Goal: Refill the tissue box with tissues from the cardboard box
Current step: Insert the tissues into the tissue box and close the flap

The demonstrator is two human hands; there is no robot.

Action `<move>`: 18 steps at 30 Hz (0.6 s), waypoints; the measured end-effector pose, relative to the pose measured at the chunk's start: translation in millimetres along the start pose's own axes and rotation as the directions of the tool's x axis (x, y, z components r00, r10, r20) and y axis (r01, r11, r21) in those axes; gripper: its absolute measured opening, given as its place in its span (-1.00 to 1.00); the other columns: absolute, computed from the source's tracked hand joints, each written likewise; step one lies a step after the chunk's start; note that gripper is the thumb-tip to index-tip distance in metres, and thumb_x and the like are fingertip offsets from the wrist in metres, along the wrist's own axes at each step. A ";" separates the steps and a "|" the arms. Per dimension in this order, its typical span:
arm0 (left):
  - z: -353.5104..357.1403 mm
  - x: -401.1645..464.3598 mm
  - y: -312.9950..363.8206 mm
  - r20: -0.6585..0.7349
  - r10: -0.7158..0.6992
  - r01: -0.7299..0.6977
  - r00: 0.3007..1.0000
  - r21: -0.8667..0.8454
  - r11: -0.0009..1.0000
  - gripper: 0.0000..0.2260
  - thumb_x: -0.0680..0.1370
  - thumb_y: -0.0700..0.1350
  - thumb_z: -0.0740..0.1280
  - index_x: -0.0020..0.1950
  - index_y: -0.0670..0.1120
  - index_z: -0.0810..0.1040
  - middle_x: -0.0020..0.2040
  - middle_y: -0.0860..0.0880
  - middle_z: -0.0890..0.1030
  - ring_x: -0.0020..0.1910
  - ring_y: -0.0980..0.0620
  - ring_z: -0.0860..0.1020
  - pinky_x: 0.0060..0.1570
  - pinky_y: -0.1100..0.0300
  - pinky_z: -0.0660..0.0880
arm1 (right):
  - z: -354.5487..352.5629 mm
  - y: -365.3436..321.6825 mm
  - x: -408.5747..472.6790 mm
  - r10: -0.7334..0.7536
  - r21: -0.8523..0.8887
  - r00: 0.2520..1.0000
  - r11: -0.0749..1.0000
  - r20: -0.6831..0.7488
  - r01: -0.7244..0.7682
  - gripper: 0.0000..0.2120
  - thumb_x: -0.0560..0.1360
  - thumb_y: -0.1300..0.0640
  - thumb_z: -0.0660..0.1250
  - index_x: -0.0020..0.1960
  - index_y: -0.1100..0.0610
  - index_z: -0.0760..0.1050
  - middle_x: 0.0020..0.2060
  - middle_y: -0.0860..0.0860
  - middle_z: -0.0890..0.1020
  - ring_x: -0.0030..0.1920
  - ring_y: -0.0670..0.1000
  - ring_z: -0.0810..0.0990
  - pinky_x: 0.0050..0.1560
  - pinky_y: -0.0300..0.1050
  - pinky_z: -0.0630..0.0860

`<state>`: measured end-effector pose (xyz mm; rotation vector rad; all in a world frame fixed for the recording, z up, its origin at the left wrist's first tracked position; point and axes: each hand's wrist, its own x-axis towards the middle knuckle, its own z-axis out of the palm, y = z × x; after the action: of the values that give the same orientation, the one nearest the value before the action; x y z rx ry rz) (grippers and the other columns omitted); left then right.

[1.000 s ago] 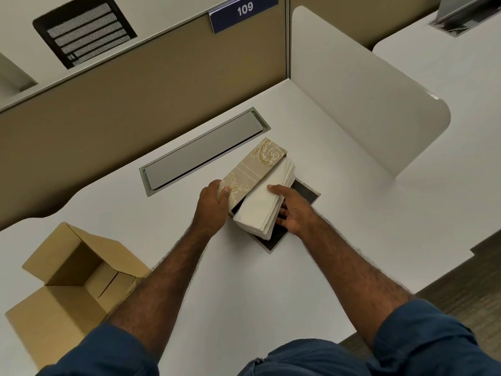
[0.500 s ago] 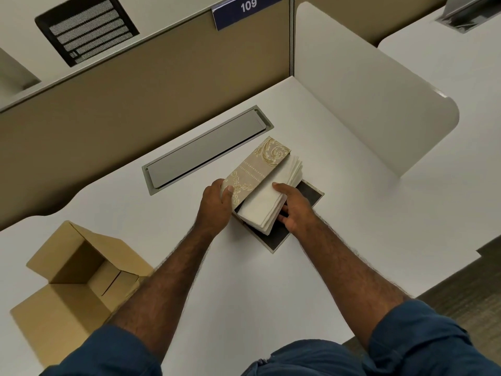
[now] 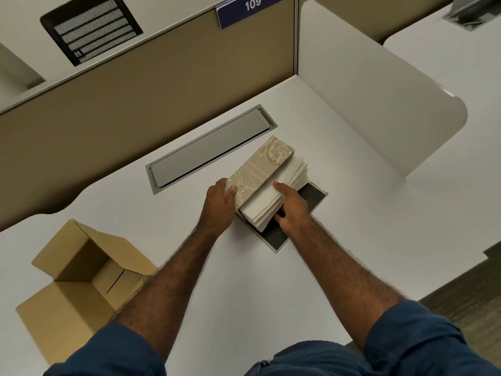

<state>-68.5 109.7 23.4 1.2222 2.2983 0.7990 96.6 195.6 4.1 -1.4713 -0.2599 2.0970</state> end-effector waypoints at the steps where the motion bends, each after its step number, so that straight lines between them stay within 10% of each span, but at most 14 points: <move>1: 0.2 0.0 0.1 0.001 0.002 -0.002 1.000 0.001 1.000 -0.65 0.74 -0.02 0.16 0.42 -0.21 0.45 0.24 -0.24 0.56 0.24 -0.17 0.50 0.18 0.09 0.42 | 2.7 0.6 -0.4 0.000 -0.002 1.000 1.000 -0.007 0.000 -0.60 0.47 0.10 0.63 0.26 0.10 0.64 0.13 0.03 0.65 0.11 0.06 0.58 0.17 0.13 0.60; 8: 0.8 -0.8 1.4 0.007 -0.005 0.005 1.000 -0.004 1.000 -0.67 0.74 -0.01 0.15 0.41 -0.19 0.43 0.23 -0.23 0.52 0.19 -0.13 0.52 0.10 0.12 0.48 | 21.2 3.1 1.9 -0.024 -0.039 0.997 0.999 -0.066 0.022 -0.43 0.52 0.07 0.58 0.46 0.18 0.50 0.10 0.04 0.56 0.10 0.09 0.50 0.32 0.18 0.55; 13: 0.1 -1.2 2.2 0.016 0.000 -0.001 1.000 0.018 1.000 -0.66 0.74 0.00 0.14 0.43 -0.16 0.40 0.26 -0.21 0.51 0.16 -0.01 0.47 0.03 0.20 0.43 | 32.4 -3.5 -1.3 -0.020 -0.039 1.000 0.999 -0.001 0.020 -0.71 0.59 0.14 0.50 0.27 0.12 0.54 -0.02 0.00 0.63 -0.11 -0.04 0.56 -0.23 -0.04 0.53; 18: -0.4 -0.8 2.4 0.021 -0.001 0.001 1.000 0.026 1.000 -0.66 0.74 0.01 0.15 0.44 -0.16 0.39 0.29 -0.22 0.50 0.16 -0.01 0.48 0.05 0.19 0.48 | 33.3 -2.6 2.6 -0.020 -0.080 1.000 0.997 -0.021 0.018 -0.69 0.65 0.14 0.43 0.36 0.10 0.49 -0.09 -0.05 0.54 -0.16 -0.06 0.49 -0.11 -0.02 0.57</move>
<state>-66.9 110.0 25.3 1.2347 2.2988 0.7550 66.5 204.3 15.9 -1.5311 -0.3516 2.0763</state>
